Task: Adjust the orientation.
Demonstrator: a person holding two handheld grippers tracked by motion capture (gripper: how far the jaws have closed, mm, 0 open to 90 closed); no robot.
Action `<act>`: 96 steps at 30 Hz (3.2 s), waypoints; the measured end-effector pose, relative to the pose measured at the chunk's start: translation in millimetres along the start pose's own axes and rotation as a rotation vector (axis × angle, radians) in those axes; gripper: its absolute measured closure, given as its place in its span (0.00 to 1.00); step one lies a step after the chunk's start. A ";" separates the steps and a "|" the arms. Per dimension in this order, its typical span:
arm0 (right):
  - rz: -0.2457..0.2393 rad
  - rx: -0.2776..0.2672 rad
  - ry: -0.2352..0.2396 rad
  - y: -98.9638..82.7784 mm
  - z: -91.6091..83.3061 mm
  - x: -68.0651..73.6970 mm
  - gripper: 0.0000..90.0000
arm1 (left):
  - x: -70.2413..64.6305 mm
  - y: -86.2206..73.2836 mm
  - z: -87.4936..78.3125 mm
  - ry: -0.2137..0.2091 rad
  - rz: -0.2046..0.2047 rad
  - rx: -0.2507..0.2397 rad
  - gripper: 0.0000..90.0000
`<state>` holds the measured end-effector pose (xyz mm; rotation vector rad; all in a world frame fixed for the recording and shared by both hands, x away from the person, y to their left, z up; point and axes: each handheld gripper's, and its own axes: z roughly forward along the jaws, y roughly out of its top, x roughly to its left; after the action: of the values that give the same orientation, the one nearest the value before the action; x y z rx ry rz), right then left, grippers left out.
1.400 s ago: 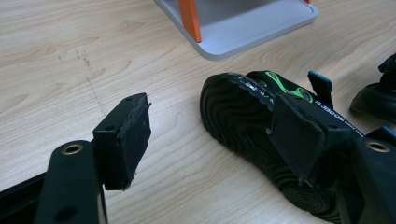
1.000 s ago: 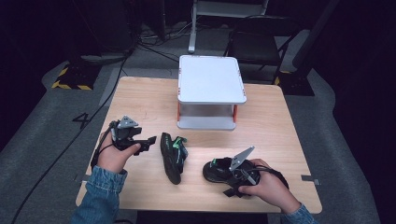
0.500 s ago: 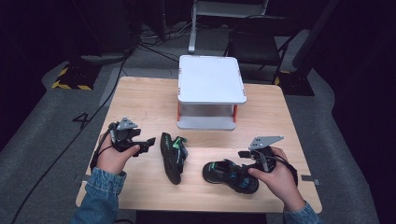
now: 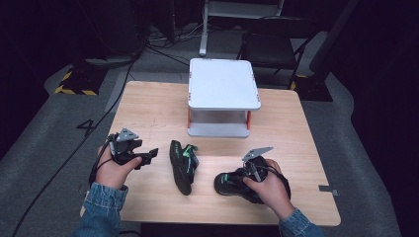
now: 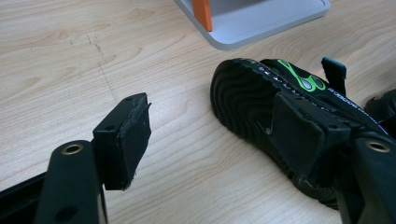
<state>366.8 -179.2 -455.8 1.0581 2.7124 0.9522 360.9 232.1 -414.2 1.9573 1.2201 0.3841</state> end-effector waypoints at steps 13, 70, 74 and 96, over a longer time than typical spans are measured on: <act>-0.062 -0.080 -0.082 25.8 -18.0 -32.9 0.81 | 3.7 -12.5 -7.8 0.022 -0.018 0.006 0.32; -0.079 0.162 0.071 -42.4 -101.4 -18.2 0.93 | -6.6 32.3 41.8 -0.081 0.050 0.012 0.32; -0.073 0.126 0.096 -39.0 -104.7 -18.1 0.82 | -4.0 29.8 38.8 -0.070 0.044 0.006 0.32; -0.182 0.001 -0.126 -19.2 -48.0 -31.6 0.79 | 5.9 14.5 23.2 -0.030 0.005 0.001 0.32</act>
<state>365.9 -235.4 -432.9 0.8238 2.6510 0.8255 387.0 223.2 -419.2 1.9602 1.1970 0.3549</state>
